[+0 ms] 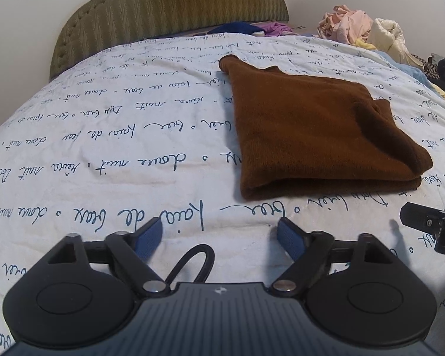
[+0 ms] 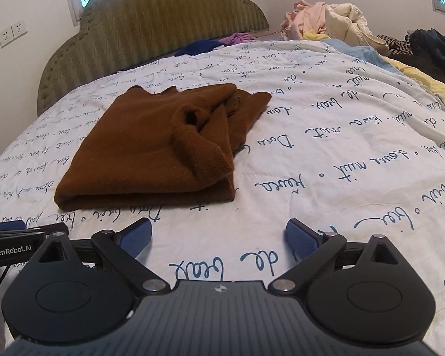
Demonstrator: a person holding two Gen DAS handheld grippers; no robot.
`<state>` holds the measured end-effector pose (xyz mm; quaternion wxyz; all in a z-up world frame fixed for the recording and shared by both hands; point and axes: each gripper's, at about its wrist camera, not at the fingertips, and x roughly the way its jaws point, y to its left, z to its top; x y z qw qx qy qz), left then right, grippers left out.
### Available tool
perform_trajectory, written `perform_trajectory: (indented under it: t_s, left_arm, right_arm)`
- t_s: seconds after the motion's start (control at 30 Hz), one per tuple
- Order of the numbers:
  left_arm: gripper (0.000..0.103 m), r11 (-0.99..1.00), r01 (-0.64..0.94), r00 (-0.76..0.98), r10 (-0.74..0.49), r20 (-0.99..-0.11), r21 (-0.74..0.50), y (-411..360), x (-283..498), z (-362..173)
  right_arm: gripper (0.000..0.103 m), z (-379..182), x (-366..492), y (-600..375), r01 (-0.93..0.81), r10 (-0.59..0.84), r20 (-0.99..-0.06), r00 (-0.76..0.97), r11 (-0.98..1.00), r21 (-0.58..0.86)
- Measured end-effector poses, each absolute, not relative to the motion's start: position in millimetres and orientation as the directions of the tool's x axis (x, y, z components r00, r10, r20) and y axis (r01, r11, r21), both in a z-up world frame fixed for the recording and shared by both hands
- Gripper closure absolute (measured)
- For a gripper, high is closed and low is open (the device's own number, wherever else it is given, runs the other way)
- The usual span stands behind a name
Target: Fold small clothes
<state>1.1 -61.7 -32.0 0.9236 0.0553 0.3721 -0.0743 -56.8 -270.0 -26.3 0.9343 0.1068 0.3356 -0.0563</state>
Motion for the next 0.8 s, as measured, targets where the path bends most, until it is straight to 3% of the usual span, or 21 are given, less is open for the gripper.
perform_trajectory:
  t_s: [0.27, 0.8]
  left_arm:
    - [0.013, 0.982, 0.179, 0.728, -0.094, -0.679, 0.056, -62.0, -1.5, -39.5]
    - [0.002, 0.984, 0.172, 0.743, -0.094, -0.663, 0.053, -60.5, -2.3, -47.7]
  right_arm:
    - [0.003, -33.9, -55.3, -256.2, 0.169, -0.103, -0.631, 0.769, 0.985, 0.046]
    - [0.0, -42.0, -53.3, -258.6, 0.174, -0.108, -0.632, 0.768, 0.984, 0.043]
